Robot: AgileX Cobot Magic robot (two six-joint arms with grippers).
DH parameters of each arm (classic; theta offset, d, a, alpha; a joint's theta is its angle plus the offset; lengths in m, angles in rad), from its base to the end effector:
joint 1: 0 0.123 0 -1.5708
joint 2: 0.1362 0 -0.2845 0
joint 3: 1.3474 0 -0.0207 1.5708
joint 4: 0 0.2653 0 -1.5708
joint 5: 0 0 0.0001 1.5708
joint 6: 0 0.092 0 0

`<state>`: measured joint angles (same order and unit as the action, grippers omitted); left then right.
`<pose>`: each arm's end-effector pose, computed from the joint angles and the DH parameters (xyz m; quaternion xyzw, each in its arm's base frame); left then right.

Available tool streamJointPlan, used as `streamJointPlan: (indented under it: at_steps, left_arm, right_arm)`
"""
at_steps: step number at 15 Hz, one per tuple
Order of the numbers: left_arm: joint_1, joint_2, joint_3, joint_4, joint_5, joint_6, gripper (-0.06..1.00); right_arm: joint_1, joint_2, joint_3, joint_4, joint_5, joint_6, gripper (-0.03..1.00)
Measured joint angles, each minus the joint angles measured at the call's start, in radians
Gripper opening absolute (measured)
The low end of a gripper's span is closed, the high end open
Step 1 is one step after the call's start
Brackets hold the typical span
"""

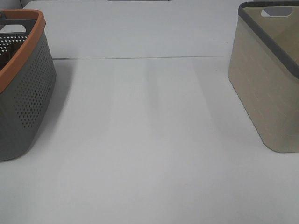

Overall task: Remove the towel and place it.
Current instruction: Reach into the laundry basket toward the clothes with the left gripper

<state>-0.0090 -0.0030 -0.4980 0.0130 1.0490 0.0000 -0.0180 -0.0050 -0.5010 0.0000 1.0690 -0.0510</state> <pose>0.0096 0.0010 0.2842 0.0036 0.8499 0.0041 0.5270 0.0081 -0.0001 0.2835 -0.0141 0.8537 -0.0180 0.5202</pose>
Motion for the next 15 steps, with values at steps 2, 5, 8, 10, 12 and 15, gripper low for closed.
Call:
streamJointPlan:
  at_steps: [2, 5, 8, 10, 12, 15]
  left_arm:
    - [0.000, 0.000, 0.000, 0.000, 0.000, 0.000, 0.89]
    - [0.000, 0.000, 0.000, 0.000, 0.000, 0.000, 0.89]
    - [0.000, 0.000, 0.000, 0.000, 0.000, 0.000, 0.89]
    - [0.000, 0.000, 0.000, 0.000, 0.000, 0.000, 0.89]
    - [0.000, 0.000, 0.000, 0.000, 0.000, 0.000, 0.89]
    - [0.000, 0.000, 0.000, 0.000, 0.000, 0.000, 0.89]
  right_arm:
    - [0.000, 0.000, 0.000, 0.000, 0.000, 0.000, 0.68]
    - [0.000, 0.000, 0.000, 0.000, 0.000, 0.000, 0.68]
    - [0.000, 0.000, 0.000, 0.000, 0.000, 0.000, 0.68]
    - [0.000, 0.000, 0.000, 0.000, 0.000, 0.000, 0.68]
    - [0.000, 0.000, 0.000, 0.000, 0.000, 0.000, 0.68]
    - [0.000, 0.000, 0.000, 0.000, 0.000, 0.000, 0.68]
